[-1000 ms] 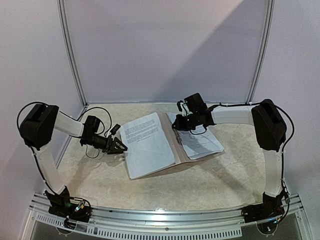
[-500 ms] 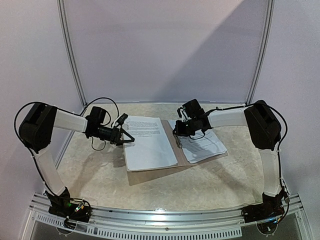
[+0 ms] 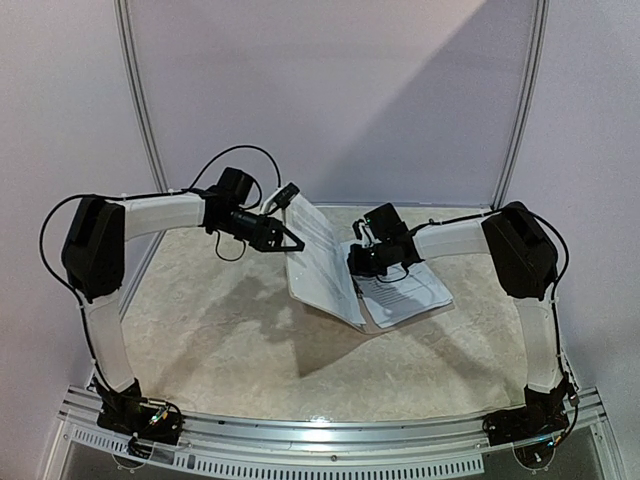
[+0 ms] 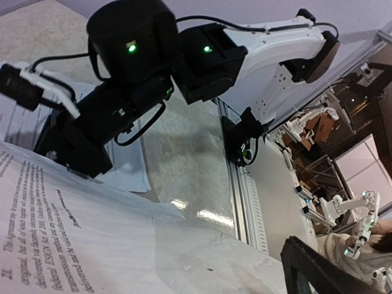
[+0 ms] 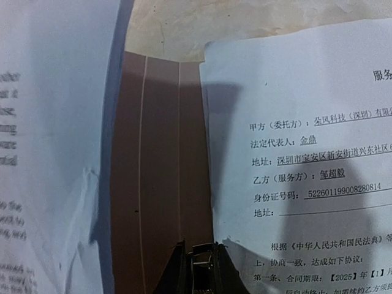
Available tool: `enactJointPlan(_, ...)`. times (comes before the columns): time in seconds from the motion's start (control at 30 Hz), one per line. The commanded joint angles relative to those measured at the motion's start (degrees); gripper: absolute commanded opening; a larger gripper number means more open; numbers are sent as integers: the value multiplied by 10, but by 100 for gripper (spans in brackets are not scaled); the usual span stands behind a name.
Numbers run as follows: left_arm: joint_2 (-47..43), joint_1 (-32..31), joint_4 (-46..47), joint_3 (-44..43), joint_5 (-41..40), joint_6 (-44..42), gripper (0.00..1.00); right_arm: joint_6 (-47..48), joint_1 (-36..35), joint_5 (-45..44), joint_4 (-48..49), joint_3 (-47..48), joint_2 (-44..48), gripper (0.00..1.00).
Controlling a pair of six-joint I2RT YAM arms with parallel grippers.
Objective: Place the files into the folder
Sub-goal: Close the folder with files at the center of the board.
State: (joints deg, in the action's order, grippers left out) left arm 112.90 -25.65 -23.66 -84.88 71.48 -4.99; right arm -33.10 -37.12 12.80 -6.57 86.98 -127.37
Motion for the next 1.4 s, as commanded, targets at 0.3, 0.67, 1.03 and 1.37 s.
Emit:
enactJointPlan(0.3,63,-47,-146,-214,-145,-86,99,-53,-27,62,-13,23,-19,30)
enactJointPlan(0.67,52,-81,-169,-186,-142,-164,99,4,2,-15,-83,20,70,32)
enactJointPlan(1.03,182,-215,-49,-300,-145,-70,100,102,205,-80,-310,-162,335,39)
enactJointPlan(1.37,201,-364,-159,-556,-328,-261,100,154,293,-55,-381,-236,441,42)
